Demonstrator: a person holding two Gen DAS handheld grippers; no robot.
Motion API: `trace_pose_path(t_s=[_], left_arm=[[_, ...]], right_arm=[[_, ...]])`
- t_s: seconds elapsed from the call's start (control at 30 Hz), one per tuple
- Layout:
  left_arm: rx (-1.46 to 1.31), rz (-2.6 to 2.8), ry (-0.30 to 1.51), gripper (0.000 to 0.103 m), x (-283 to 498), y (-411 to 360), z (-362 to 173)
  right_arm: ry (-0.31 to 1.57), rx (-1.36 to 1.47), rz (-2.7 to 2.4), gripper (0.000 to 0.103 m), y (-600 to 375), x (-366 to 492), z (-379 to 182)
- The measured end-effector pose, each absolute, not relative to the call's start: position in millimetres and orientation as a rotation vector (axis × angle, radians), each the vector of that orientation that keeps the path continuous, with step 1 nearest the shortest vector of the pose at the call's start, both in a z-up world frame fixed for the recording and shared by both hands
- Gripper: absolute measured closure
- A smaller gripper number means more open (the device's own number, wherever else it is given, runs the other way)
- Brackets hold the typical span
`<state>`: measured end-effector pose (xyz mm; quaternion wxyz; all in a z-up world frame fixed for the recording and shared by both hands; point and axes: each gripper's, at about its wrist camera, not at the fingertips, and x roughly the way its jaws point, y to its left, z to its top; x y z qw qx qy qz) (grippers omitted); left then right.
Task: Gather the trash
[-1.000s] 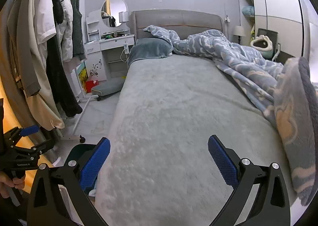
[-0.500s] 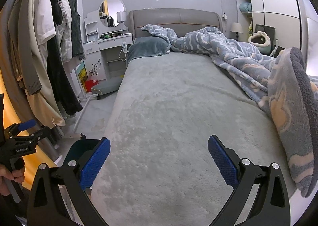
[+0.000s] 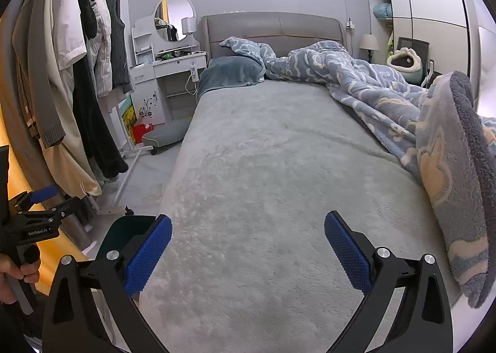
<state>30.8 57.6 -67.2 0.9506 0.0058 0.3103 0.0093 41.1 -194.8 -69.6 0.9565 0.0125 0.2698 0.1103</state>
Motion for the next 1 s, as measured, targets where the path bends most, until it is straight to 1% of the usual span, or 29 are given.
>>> trace_pose_path(t_s=[1.0], left_arm=[[0.007, 0.024, 0.639, 0.003, 33.3, 56.9, -68.3]], right_arm=[[0.553, 0.036, 0.224, 0.003, -196.8, 39.3, -70.0]])
